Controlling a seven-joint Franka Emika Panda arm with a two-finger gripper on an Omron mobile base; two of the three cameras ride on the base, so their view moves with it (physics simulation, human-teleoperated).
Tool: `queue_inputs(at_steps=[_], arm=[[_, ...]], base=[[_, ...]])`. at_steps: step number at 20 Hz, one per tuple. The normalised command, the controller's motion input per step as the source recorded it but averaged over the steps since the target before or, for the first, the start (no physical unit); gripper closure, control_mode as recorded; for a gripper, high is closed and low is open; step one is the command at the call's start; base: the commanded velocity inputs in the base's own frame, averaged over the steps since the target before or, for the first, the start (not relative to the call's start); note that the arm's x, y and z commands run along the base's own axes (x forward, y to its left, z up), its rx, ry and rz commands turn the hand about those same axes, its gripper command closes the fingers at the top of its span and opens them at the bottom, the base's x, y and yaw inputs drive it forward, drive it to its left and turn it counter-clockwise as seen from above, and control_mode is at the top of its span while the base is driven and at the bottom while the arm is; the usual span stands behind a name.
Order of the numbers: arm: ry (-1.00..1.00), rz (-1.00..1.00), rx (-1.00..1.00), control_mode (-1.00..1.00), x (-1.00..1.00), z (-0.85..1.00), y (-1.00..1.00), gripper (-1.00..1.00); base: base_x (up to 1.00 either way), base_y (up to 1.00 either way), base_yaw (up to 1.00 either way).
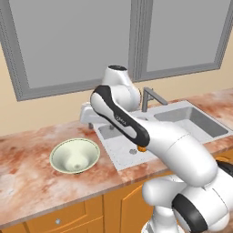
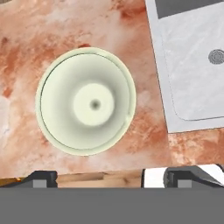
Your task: Pick the pears from the cabinet and place them in one bowl. Pick the orange from the sink and place it in the other bowl.
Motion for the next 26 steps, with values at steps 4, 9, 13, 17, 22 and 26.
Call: queue_inputs(at_steps=[4, 9, 13, 17, 22, 26], arm=[[0.17, -0.33, -0.02, -1.00, 0.00, 0.21, -0.29, -1.00], [0.14, -0.35, -0.01, -1.00, 0.00, 0.14, -0.32, -1.00], [0.21, -0.34, 0.00, -1.00, 0.00, 0.05, -0.36, -1.00], [0.20, -0.33, 0.00, -1.00, 0.00, 0.03, -0.36, -1.00], [0.16, -0.33, 0.00, -1.00, 0.00, 0.00, -0.40, -1.00], [0.10, -0.24, -0.06, -1.00, -0.02, 0.00, -0.39, -1.00]], base=[[0.00, 0.00, 0.00], [0.00, 0.00, 0.00], [0.00, 0.00, 0.00], [0.00, 0.00, 0.00], [0.00, 0.00, 0.00], [0.00, 0.00, 0.00]])
